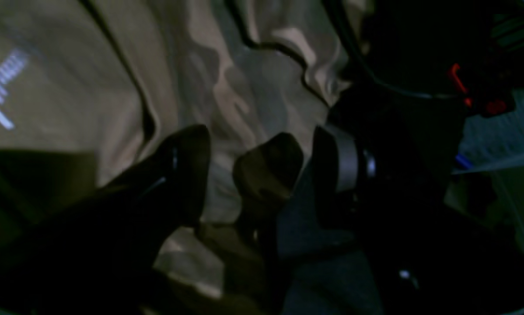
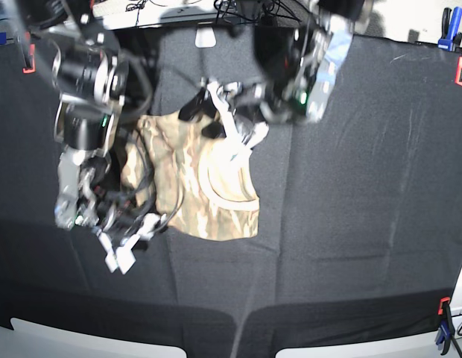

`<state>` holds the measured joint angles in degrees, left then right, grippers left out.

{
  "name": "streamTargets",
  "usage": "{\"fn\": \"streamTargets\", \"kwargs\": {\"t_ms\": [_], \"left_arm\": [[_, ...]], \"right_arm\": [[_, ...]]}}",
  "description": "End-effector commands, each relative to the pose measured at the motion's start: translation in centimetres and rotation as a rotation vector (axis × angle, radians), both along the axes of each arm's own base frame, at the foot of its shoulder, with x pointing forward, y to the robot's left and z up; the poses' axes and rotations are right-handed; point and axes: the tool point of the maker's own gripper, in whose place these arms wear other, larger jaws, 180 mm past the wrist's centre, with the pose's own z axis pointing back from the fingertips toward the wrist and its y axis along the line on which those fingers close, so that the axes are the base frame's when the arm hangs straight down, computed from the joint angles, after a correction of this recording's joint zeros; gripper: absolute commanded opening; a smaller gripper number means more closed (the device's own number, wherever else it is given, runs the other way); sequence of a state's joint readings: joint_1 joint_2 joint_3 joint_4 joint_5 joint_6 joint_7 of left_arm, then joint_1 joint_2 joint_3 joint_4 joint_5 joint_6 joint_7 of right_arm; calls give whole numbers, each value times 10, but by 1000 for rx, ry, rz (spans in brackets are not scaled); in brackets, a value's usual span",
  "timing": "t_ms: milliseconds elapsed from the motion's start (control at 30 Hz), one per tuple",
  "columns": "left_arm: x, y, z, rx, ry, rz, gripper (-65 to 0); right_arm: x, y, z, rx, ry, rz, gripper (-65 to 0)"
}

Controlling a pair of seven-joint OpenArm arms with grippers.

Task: Layout the t-shirt on the table in an organized manner, then fold the t-shirt properly
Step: 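Lower the bundle onto the table and flatten it with both grippers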

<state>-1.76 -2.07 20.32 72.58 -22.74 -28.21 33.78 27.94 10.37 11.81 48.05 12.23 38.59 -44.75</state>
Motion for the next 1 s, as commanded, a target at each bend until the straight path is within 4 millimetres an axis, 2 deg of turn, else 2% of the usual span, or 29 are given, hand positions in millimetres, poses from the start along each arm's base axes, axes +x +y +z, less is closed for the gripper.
{"fn": "streamTargets", "kwargs": {"t_ms": [0,200,300,400,500,600,700,833,967], "left_arm": [[20,20,-4,72,-22,58,-302],[55,65,-3,167,-89,94,-302],[69,83,1,200,-118,120,-302],[80,97,4,225,-139,148,-302],[86,108,6,253,-161,151,-302],[93,117,8,292,-185,147,-302],[96,122,9,312,-197,147,-302],[99,122,12,310,-205,147,-302],[104,122,16,310,-216,149,-302]], "right_arm": [[0,-3,4,-21,1,21,-389],[-8,-5,10,-56,10,45,-389],[-17,1,9,-17,51,60,-389],[-31,10,-1,24,79,75,-389],[-54,19,-18,61,133,82,-389],[-73,28,-25,112,148,82,-389],[-90,29,-26,103,137,92,-389],[-118,30,-25,55,132,125,-389],[-143,45,-20,49,113,154,-389]]}}
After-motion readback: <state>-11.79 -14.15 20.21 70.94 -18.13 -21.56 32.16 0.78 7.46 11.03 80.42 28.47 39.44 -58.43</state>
